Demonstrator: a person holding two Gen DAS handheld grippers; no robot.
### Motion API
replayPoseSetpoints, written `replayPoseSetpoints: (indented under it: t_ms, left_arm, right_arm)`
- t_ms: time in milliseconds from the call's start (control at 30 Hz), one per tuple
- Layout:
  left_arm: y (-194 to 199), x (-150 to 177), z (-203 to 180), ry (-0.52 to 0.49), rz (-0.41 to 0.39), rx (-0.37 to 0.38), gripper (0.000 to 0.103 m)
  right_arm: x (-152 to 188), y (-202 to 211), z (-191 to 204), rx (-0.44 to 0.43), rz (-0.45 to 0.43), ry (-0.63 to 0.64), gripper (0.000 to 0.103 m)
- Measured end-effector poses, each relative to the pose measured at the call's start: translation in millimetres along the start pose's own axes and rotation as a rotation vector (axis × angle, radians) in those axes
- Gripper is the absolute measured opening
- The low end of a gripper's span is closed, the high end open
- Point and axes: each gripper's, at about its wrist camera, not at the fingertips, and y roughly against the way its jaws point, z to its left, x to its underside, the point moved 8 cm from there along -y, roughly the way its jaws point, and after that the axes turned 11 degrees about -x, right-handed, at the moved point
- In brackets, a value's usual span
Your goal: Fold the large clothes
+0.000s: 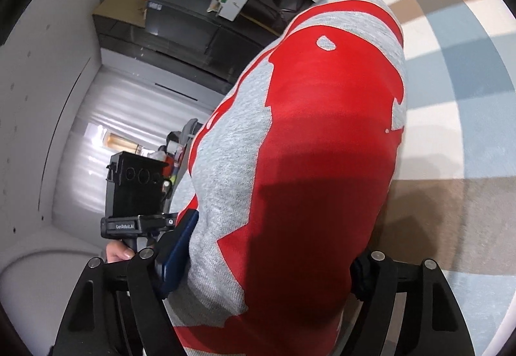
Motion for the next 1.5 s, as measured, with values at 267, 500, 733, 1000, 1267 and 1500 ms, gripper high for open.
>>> replayPoseSetpoints:
  t_ms: [267, 500, 733, 1000, 1267, 1500]
  left_arm:
    - [19, 3, 10, 0.017, -0.048, 0.019, 0.034]
    - [51, 2, 30, 0.055, -0.13, 0.059, 0.034]
    - [109, 10, 61, 0.081, -0.25, 0.044, 0.034]
    - [173, 17, 128, 0.156, -0.368, -0.017, 0.034]
    - [224, 6, 194, 0.21, -0.423, -0.143, 0.034]
    - [162, 17, 267, 0.327, -0.35, -0.218, 0.034]
  right_arm:
    - [-6, -13, 4, -0.024, 0.014, 0.027, 0.076]
    - [-19, -36, 30, -0.044, 0.039, 0.066, 0.076]
    - [-35, -85, 72, -0.09, 0.101, 0.154, 0.076]
    - [-53, -181, 115, -0.222, 0.161, 0.193, 0.076]
    - [-52, -278, 134, -0.332, 0.196, 0.186, 0.076]
    - [-13, -354, 52, -0.305, 0.261, 0.01, 0.076]
